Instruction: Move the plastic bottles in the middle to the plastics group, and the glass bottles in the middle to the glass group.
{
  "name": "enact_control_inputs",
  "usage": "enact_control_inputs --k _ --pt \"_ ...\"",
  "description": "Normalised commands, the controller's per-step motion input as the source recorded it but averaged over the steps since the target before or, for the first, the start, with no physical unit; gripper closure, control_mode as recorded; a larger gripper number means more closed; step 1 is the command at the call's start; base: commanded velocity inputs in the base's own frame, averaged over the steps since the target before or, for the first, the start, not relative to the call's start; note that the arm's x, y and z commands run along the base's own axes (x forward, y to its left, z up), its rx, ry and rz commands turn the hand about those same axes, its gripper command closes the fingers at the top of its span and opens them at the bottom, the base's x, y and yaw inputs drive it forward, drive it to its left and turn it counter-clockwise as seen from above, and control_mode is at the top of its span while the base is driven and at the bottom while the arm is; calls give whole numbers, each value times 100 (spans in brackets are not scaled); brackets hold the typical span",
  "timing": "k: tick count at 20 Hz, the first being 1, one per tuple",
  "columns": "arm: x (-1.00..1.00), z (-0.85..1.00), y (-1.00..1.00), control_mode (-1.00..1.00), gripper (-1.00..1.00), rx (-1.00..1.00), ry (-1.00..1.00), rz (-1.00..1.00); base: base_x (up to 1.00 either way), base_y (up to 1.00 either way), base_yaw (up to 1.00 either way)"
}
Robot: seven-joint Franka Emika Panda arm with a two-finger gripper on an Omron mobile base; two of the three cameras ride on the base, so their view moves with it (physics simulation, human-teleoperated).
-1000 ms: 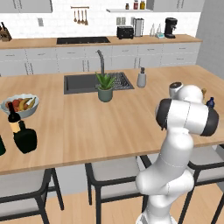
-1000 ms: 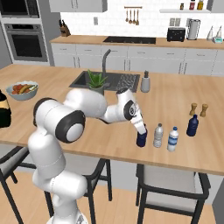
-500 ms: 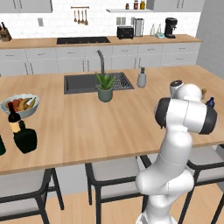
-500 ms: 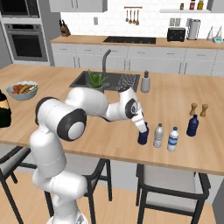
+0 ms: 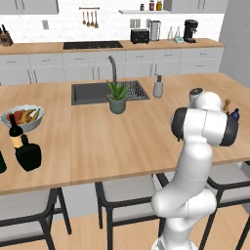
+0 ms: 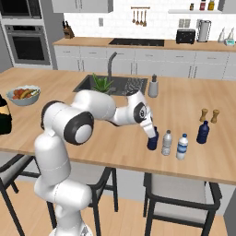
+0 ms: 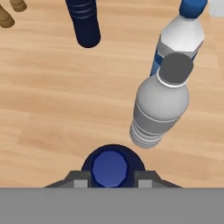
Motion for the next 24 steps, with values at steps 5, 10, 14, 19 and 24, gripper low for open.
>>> enact_control_inputs --k 5,10,14,19,24 --pt "6 0 -7 -100 100 0 -2 -3 0 0 0" --pt "0 0 0 -100 -100 0 0 0 0 0 0" --pt "0 0 0 -100 -100 0 0 0 0 0 0" --pt "0 0 0 -100 -100 0 0 0 0 0 0" --pt "0 0 0 -100 -100 0 0 0 0 0 0"
